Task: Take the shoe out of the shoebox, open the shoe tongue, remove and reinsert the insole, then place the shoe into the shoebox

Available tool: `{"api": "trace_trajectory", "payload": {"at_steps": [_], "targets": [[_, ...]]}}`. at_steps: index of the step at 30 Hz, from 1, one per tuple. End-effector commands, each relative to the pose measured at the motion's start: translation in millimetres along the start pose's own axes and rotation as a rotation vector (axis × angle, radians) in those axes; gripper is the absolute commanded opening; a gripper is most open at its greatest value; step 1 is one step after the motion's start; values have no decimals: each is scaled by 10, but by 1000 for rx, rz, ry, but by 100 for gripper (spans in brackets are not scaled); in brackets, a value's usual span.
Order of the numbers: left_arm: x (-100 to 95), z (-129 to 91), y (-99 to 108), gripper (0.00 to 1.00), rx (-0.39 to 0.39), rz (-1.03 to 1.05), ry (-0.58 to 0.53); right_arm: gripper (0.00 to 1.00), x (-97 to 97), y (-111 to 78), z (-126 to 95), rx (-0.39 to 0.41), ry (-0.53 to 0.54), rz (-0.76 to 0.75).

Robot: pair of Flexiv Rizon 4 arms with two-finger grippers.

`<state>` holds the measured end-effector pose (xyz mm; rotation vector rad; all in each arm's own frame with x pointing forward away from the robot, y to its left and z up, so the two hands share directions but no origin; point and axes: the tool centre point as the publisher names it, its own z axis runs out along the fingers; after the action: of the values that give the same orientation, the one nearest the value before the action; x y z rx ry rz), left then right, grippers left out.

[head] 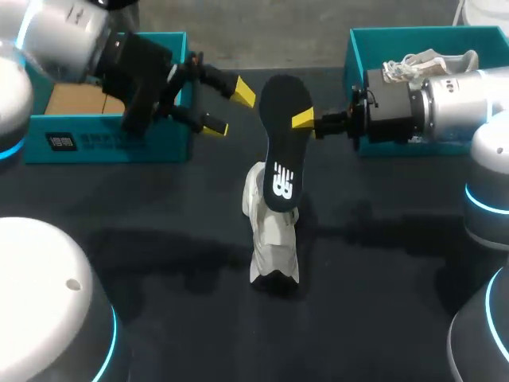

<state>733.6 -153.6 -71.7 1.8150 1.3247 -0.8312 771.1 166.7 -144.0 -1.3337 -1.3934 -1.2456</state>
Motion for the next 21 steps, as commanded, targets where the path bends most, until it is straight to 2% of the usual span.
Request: {"api": "trace_trajectory", "payload": {"at_steps": [1,10,15,19,21], "targets": [[-43,-8,55,100,86,-1,100,0,-12,29,58,5,3,-5],[-43,-8,55,100,86,-1,100,0,-26,49,71,-7,-7,5],[-214,51,167,100,12,-85,339,0,-45,72,58,-7,-25,28],[-203,39,220,100,-30,-157,496,0,-36,91,49,-9,-54,42],[-182,42,214,100,-39,-180,541,0,-24,104,48,-12,-66,48]]}}
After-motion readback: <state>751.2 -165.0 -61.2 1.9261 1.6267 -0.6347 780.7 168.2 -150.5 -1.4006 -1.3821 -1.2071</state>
